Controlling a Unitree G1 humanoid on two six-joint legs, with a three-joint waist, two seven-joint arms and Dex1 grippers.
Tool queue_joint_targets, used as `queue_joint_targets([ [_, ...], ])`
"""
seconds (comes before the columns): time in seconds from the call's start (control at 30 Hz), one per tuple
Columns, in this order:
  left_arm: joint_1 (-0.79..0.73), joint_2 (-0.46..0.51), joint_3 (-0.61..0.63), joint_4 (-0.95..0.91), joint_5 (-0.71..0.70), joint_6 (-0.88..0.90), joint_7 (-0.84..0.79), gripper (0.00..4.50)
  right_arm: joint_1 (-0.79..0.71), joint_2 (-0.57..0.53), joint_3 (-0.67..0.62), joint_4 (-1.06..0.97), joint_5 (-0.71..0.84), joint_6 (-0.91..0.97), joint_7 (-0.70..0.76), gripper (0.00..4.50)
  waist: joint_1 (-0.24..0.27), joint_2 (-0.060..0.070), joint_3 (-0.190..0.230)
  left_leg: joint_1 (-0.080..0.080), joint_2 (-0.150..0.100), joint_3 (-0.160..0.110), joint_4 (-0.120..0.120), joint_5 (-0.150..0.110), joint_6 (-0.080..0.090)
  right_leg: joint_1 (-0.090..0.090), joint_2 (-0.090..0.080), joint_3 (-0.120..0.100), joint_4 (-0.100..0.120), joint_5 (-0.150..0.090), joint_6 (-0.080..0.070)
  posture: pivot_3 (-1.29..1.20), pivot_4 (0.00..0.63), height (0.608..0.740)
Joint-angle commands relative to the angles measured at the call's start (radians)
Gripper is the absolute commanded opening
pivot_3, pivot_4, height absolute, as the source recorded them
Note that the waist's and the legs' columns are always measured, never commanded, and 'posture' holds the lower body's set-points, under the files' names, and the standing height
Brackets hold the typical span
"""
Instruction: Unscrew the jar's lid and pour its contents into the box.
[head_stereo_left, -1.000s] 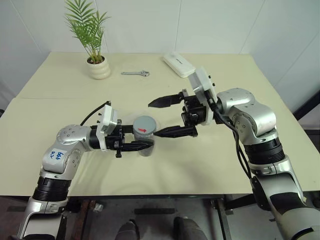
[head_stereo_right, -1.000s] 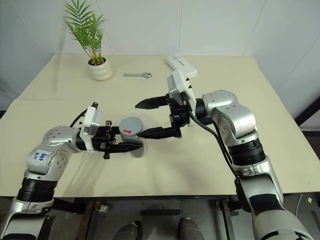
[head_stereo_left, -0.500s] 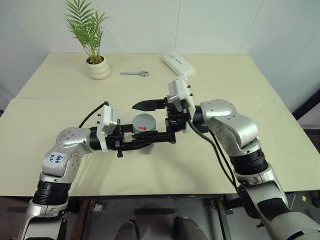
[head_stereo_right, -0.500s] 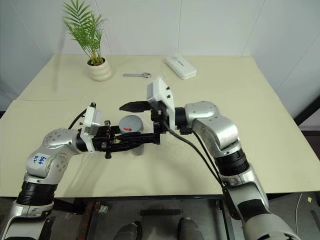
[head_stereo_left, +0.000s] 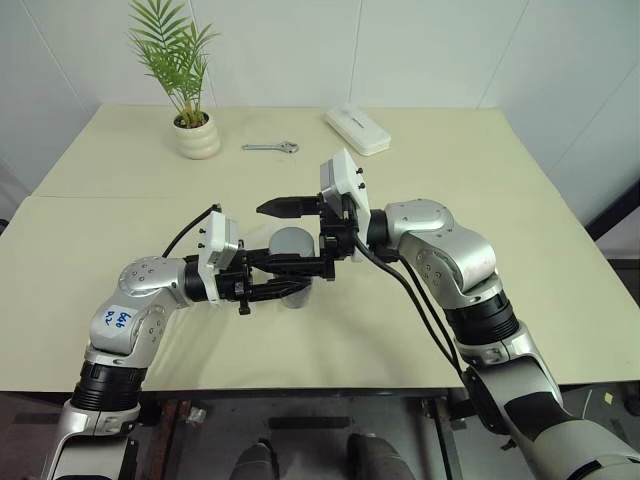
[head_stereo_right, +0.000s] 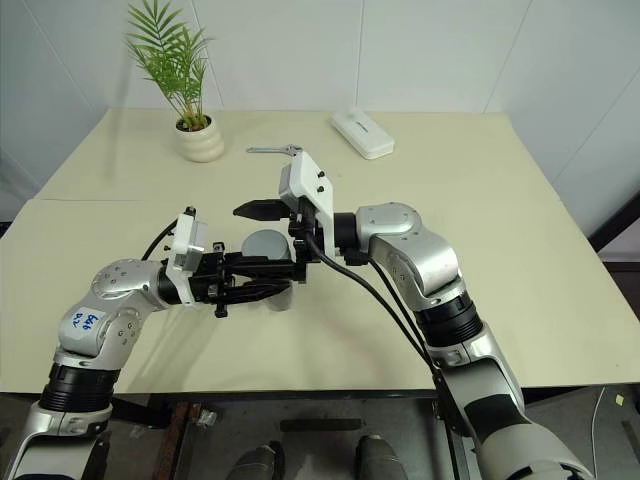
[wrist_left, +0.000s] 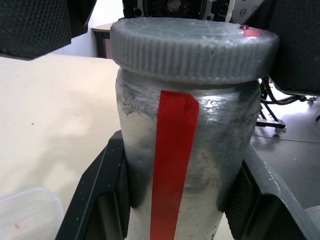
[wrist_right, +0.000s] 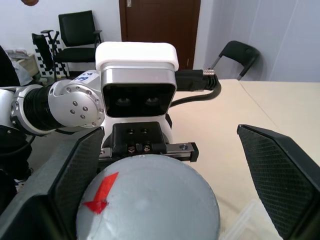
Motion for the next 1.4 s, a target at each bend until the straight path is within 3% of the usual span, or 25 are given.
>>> queue_joint_targets([
  [0.03,0.002,0.010,0.015,-0.046,-0.016,-0.003,-0.008,1.93,-0.015,-0.038,-0.062,0.014,-0.008,-0.045,0.006,4.48,0.001,0.000,0.000,0.000,0.000,0.000,0.000,0.000,0.000,0.000,0.000,0.000,0.000,0.000,0.000,0.00,0.150,0.740],
  [0.3,-0.002,-0.010,0.022,-0.043,-0.016,-0.006,0.034,1.93,-0.012,-0.113,-0.105,0.118,-0.025,-0.117,0.017,4.48,0.000,0.000,0.000,0.000,0.000,0.000,0.000,0.000,0.000,0.000,0.000,0.000,0.000,0.000,0.000,0.00,0.150,0.740],
  [0.67,-0.024,-0.003,0.045,-0.051,-0.033,0.026,0.041,1.93,0.005,-0.278,-0.225,0.211,0.038,-0.142,0.159,4.48,-0.004,0.000,0.000,0.000,0.000,0.001,0.000,0.000,0.000,0.000,0.000,0.001,-0.002,0.000,0.000,0.00,0.150,0.740],
  [0.97,-0.040,0.004,0.048,-0.047,-0.037,0.040,0.045,1.93,-0.022,-0.214,-0.235,0.110,0.143,-0.017,0.160,4.48,-0.022,0.001,0.000,0.001,0.000,0.003,-0.001,0.000,0.000,0.000,0.001,0.004,0.000,0.000,0.001,0.00,0.150,0.740],
  [1.03,-0.037,0.005,0.041,-0.044,-0.030,0.039,0.042,1.93,-0.017,-0.155,-0.230,0.061,0.183,0.021,0.119,4.48,-0.022,0.001,0.000,0.001,0.000,0.003,-0.001,0.000,0.000,0.000,0.001,0.003,0.000,0.000,0.001,0.00,0.150,0.740],
  [1.13,-0.037,0.000,0.027,-0.028,-0.015,0.031,0.041,1.93,0.002,-0.067,-0.175,0.010,0.158,0.012,0.066,4.48,-0.027,0.001,0.000,0.002,0.000,0.003,-0.001,0.000,0.000,0.000,0.001,0.004,0.000,0.000,0.001,0.00,0.150,0.740],
  [1.4,-0.048,-0.009,0.031,0.006,-0.013,0.021,0.052,1.93,-0.024,0.007,-0.072,-0.011,0.062,0.018,-0.028,4.48,-0.015,0.001,0.000,0.001,0.000,0.003,0.001,0.000,0.000,0.000,0.000,0.004,0.000,0.001,0.002,0.00,0.150,0.740],
])
